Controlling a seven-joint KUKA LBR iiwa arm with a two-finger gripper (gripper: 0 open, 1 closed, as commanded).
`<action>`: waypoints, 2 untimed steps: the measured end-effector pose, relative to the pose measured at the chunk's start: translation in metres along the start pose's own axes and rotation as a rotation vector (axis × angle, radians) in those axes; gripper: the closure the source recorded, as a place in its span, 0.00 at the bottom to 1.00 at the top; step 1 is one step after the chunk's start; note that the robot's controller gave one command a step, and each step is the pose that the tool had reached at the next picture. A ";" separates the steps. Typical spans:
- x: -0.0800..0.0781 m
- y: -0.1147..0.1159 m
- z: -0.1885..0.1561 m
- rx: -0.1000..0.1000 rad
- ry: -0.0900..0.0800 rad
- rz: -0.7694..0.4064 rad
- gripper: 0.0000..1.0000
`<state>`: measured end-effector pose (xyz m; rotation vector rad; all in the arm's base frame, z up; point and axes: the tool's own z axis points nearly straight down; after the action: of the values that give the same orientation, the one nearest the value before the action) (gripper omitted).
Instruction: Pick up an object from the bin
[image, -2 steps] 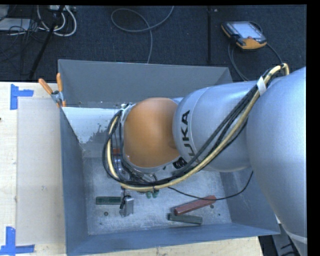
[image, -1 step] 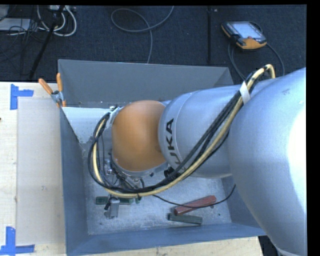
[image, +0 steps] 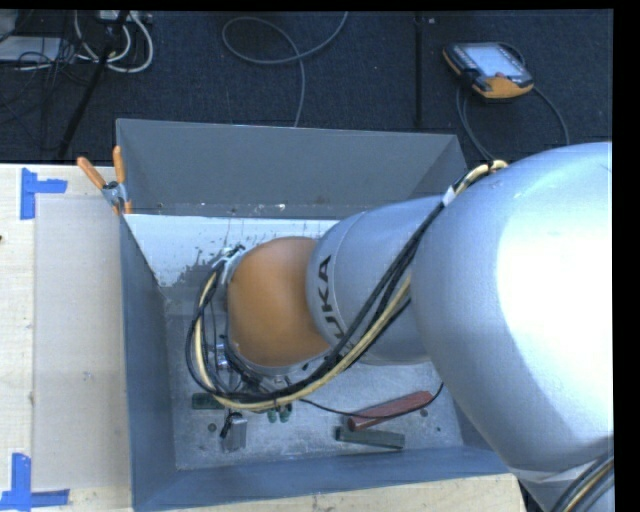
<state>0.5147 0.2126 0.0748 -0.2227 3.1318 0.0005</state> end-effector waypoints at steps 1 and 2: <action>-0.003 -0.005 0.014 -0.001 0.001 0.120 1.00; -0.003 -0.006 0.013 -0.001 0.001 0.135 1.00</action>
Offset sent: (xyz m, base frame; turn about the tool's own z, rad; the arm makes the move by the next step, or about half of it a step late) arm 0.0000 0.0000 0.0000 0.0000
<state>0.5180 0.2075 0.0614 -0.0110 3.1412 0.0016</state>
